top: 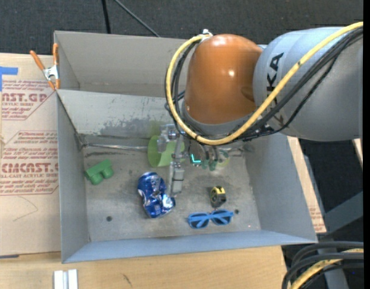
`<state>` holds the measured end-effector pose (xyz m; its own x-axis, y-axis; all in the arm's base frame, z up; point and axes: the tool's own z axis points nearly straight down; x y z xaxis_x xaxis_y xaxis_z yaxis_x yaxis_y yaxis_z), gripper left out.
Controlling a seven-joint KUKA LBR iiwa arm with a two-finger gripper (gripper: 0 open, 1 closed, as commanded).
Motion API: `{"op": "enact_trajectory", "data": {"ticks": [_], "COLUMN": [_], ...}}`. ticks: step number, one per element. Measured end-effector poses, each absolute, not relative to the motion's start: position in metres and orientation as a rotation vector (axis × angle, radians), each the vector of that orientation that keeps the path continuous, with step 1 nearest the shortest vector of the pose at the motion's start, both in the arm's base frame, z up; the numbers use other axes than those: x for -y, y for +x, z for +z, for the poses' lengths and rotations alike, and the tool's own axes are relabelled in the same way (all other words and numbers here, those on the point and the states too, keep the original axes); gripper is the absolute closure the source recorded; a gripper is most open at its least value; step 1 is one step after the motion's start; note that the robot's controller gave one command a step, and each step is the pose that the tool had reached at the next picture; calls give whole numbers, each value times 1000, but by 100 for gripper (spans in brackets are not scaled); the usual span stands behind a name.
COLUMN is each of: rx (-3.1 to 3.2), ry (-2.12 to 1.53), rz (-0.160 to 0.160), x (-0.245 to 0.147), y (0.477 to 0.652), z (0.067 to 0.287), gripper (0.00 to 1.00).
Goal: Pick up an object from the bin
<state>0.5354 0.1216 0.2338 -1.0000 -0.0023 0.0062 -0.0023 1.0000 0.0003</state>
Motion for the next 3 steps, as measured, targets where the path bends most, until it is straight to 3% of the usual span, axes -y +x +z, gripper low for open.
{"op": "enact_trajectory", "data": {"ticks": [1, 2, 3], "rx": [3162, 3144, 3122], "ry": [-188, -176, -349], "rz": [-19, -4, -2], "x": [-133, -117, -110], "y": [516, 520, 502], "z": [75, 102, 109], "gripper": [0, 0, 0]}}
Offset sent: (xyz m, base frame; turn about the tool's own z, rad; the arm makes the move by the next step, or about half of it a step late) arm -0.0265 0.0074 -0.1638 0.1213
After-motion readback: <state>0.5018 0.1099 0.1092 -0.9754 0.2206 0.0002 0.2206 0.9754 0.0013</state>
